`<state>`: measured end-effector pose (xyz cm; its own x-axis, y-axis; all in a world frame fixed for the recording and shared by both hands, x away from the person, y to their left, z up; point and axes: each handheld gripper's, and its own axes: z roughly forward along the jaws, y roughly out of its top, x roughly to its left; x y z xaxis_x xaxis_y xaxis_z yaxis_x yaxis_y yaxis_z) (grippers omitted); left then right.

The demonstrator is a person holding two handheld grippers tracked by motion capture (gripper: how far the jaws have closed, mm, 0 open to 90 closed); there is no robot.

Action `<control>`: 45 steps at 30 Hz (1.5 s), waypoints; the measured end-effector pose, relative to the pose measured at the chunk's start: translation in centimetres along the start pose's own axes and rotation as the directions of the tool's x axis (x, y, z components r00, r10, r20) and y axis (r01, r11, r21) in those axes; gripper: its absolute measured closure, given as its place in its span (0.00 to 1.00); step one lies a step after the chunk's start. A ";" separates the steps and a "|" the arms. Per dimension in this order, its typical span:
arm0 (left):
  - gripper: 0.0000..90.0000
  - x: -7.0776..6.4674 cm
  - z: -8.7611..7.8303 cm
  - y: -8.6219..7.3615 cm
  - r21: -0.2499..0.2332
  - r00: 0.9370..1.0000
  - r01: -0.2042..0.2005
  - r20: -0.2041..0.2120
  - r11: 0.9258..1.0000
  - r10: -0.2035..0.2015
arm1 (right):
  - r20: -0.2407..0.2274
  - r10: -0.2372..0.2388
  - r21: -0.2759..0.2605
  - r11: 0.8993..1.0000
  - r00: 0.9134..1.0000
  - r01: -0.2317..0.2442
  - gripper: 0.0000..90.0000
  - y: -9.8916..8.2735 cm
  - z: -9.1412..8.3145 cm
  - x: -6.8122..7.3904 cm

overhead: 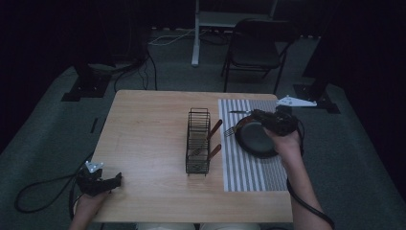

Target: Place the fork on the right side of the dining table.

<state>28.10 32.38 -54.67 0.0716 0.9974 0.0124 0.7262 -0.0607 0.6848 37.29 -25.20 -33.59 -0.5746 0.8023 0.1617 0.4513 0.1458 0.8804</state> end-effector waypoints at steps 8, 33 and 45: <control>0.00 0.0 0.0 0.0 0.001 1.000 -0.001 0.000 1.000 0.001 | 0.008 0.022 0.006 1.000 1.000 -0.022 0.90 -2.9 -1.1 0.2; 0.00 -0.1 0.0 0.0 0.002 1.000 0.006 -0.005 1.000 -0.006 | 0.059 0.162 0.016 0.987 0.985 -0.163 0.90 -11.4 -4.4 0.5; 0.00 -0.1 0.0 0.0 0.001 1.000 0.006 -0.005 1.000 -0.006 | 0.065 0.234 0.009 0.972 0.970 -0.235 0.87 -13.1 -5.2 -0.3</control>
<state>28.04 32.31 -54.67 0.0638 0.9979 0.0119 0.7276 -0.0547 0.6838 27.99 -30.37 -42.80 -0.4076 0.8500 0.3336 0.5796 -0.0415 0.8139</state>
